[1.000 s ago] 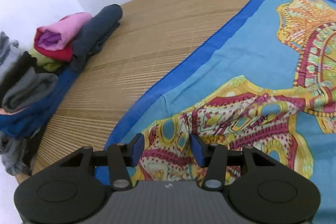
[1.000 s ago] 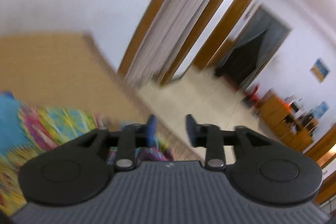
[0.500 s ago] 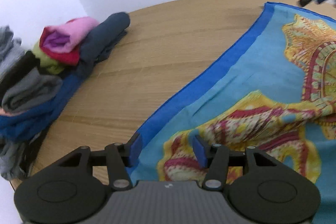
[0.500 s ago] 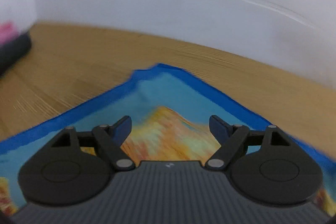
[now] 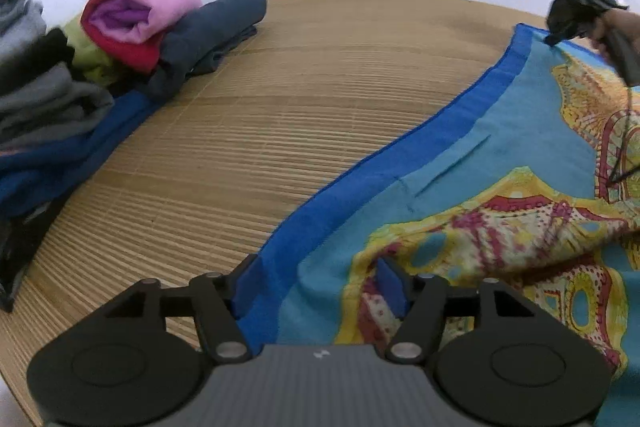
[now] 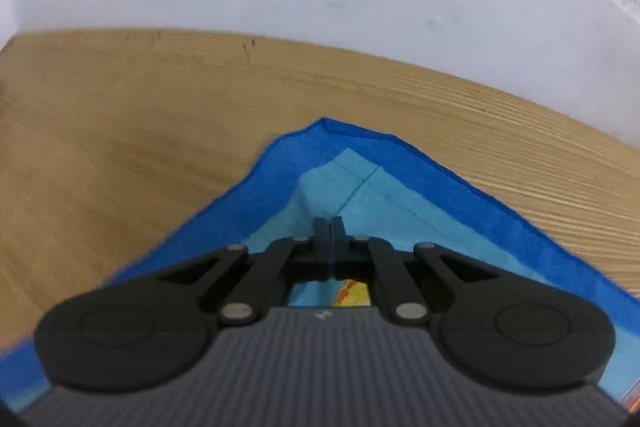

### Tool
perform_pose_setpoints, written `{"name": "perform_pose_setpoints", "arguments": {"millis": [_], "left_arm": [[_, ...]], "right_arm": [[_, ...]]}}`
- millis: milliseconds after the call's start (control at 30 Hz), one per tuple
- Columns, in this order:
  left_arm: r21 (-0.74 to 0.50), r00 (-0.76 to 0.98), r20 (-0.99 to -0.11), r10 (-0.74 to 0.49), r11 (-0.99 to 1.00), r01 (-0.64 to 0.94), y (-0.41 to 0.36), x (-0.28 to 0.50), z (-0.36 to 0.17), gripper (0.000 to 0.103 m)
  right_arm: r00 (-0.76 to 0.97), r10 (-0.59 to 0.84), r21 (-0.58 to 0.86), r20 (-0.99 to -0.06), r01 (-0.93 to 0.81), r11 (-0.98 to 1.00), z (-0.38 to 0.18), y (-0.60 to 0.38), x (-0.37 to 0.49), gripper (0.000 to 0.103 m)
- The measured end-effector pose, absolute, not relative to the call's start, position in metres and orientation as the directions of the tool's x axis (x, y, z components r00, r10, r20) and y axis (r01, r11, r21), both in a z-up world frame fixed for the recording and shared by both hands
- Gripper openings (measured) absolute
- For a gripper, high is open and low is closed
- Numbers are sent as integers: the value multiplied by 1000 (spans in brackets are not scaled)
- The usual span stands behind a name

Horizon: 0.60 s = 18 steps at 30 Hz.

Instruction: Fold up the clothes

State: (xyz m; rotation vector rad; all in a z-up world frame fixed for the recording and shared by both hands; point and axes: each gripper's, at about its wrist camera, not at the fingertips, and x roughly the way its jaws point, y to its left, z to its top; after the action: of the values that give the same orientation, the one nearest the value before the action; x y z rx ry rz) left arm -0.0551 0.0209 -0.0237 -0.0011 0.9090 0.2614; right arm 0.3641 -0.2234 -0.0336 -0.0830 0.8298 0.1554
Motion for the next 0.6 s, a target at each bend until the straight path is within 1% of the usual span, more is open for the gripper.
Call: {"name": "perform_pose_setpoints", "arguments": {"millis": [33,100,133,200,400,467,533,600], "left_arm": [[106,586,-779,221,969,-224,26,-55,-23,66],[148,593,-765,250,965,-216,34,-54,-22,68],[181,598,-754,272,961,-209,37,-54,-23,69],[205,596,-748,293,956,-212,47,-58,-23,73],[249,581,-741,338,941,-230,79,-70,-22,73],[258,573,-742,348,937,-236,84,-75,-22,73],[264,567,-743,356,934,-241,88,-80,-21,73],[262,562,-746,356,934,-244,88,-86,-20,73]], "right_arm": [[667,126,21,-735,-164,986,-33,-213,371,3],[675,160,59,-720,-171,984,-35,-180,387,3],[678,177,68,-713,-185,980,-36,-161,395,3],[682,213,68,-700,-233,970,-37,-116,407,3],[668,324,88,-670,-361,928,-40,4,421,3],[642,382,116,-665,-416,902,-43,39,424,3],[663,374,47,-648,-455,889,-46,70,421,3],[677,371,23,-636,-464,885,-45,85,416,4]]}}
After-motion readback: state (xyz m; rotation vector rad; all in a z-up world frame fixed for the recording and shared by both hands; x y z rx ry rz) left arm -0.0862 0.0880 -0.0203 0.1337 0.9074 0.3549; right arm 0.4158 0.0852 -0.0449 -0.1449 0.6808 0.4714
